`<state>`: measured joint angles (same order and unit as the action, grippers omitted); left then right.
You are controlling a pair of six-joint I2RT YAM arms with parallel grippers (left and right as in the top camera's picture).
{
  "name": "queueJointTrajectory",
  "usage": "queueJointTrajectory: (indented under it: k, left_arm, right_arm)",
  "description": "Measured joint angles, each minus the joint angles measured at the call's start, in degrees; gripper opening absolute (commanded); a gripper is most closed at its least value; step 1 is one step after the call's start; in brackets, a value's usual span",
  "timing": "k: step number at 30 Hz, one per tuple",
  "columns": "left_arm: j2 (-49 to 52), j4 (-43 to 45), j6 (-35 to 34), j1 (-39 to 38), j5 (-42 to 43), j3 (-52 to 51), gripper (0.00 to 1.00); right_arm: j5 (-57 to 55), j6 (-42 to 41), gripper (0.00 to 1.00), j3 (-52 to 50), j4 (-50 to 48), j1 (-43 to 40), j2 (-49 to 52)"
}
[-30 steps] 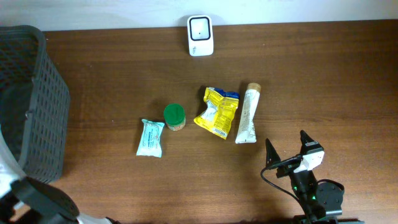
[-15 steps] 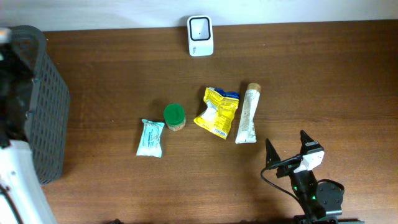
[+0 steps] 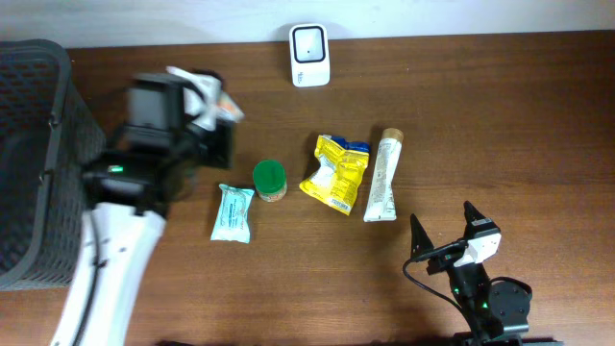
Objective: Scan the item barcode
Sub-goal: 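Carry the orange tissue pack out and drop it beside the jar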
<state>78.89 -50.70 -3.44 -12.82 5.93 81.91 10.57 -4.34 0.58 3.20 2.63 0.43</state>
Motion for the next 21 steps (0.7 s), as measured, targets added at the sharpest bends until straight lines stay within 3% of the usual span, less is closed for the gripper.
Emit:
queueJointTrajectory:
  k: [6, 11, 17, 21]
  left_arm:
    - [3.96, 5.11, -2.23, -11.91, 0.02, -9.94, 0.00]
    - [9.70, 8.11, -2.69, -17.51, 0.09, -11.54, 0.00]
    - [18.27, 15.96, -2.14, -20.72, -0.70, -11.67, 0.00]
    - [21.33, 19.71, -0.94, -20.76, -6.36, -11.69, 0.00]
  right_arm:
    - [0.00, -0.04, 0.98, 0.00, 0.00, 0.00, 0.00]
    - [0.00, -0.04, 0.98, 0.00, 0.00, 0.00, 0.00]
    - [0.00, -0.04, 0.98, 0.00, 0.00, 0.00, 0.00]
    - [0.00, 0.00, 0.98, 0.00, 0.00, 0.00, 0.00]
